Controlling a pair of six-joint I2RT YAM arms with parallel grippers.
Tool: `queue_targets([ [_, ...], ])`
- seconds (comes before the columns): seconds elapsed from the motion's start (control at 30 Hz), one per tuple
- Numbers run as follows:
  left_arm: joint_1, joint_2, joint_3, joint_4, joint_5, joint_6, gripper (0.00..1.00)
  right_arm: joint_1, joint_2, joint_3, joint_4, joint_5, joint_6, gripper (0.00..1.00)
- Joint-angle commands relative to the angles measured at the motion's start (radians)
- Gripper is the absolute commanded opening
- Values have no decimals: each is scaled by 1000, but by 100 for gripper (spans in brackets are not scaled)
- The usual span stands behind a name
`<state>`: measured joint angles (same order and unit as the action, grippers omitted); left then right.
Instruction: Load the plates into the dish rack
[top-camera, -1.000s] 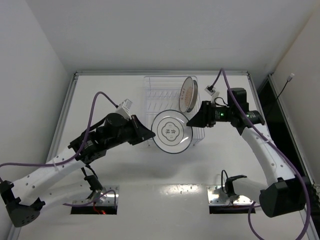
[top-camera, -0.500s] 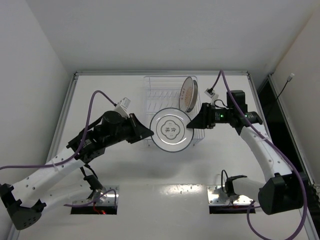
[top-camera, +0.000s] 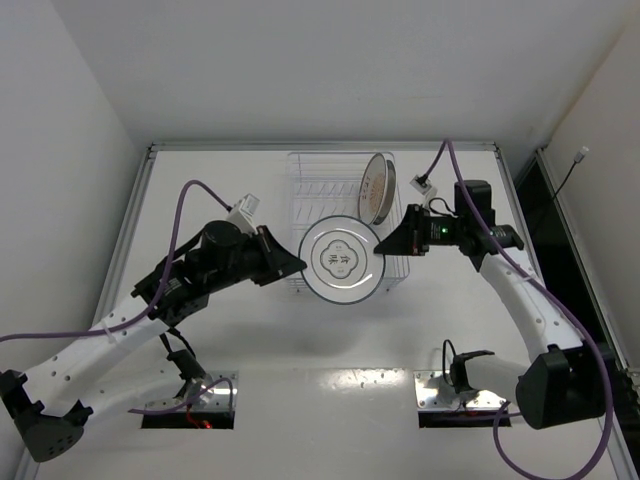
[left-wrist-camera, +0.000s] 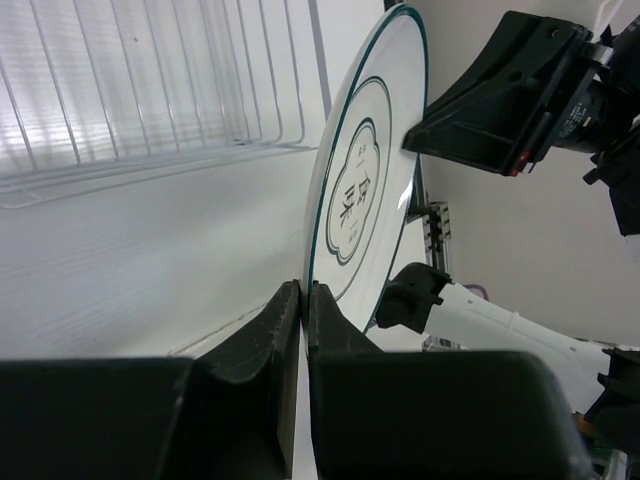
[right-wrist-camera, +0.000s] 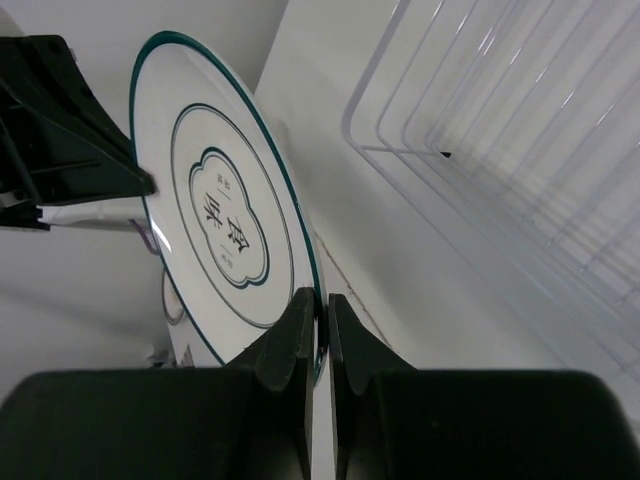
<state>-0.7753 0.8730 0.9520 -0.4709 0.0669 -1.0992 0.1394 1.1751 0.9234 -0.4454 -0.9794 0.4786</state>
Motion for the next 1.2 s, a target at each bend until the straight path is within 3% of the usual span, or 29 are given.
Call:
queue_targets([
  [0.0, 10, -23, 10, 114, 34, -8, 0, -1, 0, -9, 89, -27, 29, 0],
  [0.1, 19, -14, 1, 103, 34, -8, 6, -1, 0, 34, 80, -18, 29, 0],
  [0.13, 30, -2, 1, 82, 34, 1, 15, -1, 0, 57, 68, -7, 29, 0],
  [0.33, 39, 81, 57, -53, 25, 62, 45, -11, 9, 179, 22, 109, 38, 0],
  [0.47, 39, 81, 80, -130, -44, 71, 75, -31, 58, 284, -19, 246, 38, 0],
  [0.53, 39, 70, 112, -170, -104, 71, 79, -31, 89, 362, -68, 316, 38, 0],
  [0.7, 39, 51, 156, -268, -199, 82, 81, 3, 210, 582, -208, 713, 3, 0],
  [0.9, 39, 41, 186, -321, -242, 101, 82, 150, 355, 828, -320, 1273, -44, 0],
  [1.17, 39, 50, 206, -383, -282, 133, 85, 376, 580, 1036, -429, 1735, -72, 0],
])
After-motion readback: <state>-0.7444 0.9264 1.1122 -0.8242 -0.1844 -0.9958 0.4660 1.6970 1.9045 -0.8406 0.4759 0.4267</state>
